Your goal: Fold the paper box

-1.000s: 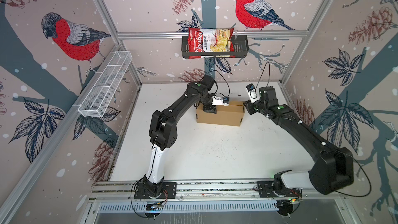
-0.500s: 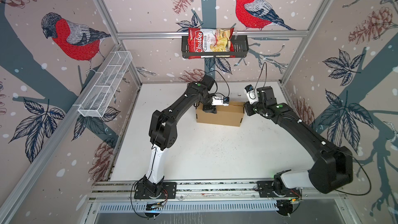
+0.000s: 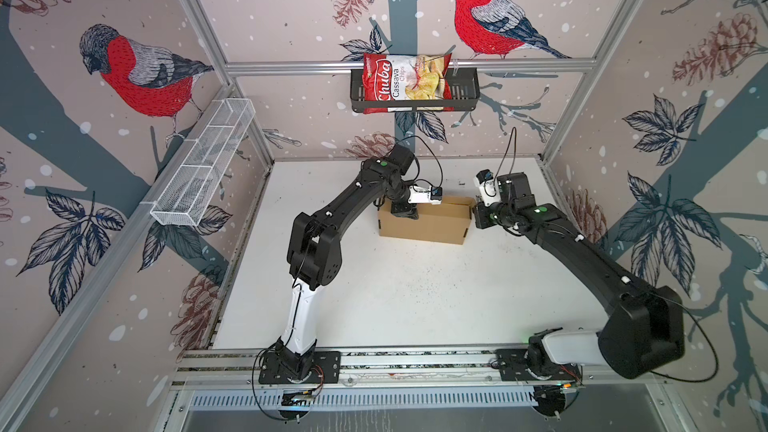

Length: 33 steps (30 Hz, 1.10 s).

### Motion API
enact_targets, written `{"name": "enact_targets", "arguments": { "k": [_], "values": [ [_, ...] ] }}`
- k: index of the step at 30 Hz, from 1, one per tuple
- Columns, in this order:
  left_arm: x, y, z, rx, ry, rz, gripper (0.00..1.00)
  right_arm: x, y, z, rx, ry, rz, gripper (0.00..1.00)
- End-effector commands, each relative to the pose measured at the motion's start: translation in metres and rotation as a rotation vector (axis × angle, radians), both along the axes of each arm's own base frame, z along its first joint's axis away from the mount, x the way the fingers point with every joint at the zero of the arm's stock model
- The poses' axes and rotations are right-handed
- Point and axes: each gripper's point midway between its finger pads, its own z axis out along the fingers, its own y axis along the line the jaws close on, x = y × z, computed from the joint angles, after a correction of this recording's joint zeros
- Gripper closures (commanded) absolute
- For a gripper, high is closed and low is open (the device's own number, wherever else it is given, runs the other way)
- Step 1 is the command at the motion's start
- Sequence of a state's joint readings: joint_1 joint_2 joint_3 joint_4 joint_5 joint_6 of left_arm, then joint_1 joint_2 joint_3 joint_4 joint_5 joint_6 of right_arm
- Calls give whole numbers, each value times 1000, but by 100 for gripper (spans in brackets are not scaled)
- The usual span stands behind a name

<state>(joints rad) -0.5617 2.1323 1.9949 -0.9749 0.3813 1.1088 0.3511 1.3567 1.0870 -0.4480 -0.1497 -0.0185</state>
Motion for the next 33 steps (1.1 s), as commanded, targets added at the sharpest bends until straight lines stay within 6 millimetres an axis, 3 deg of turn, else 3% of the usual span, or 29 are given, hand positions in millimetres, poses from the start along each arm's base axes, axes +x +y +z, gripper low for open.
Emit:
{"name": "enact_targets", "arguments": {
  "k": [1,8,18,28,33],
  "values": [
    [-17,15,-27,79,112,10,50,-4,14,19,119,0,29,99],
    [-19,13,-28,76,118,4,50,-5,15,19,211,36,3,100],
    [-20,10,-29,76,121,-1,50,2,12,34,391,66,-80,98],
    [-19,7,-26,74,116,9,50,3,0,5,342,91,-177,100],
    [-10,7,-20,78,90,45,43,3,-9,-2,297,66,-214,100]
  ]
}}
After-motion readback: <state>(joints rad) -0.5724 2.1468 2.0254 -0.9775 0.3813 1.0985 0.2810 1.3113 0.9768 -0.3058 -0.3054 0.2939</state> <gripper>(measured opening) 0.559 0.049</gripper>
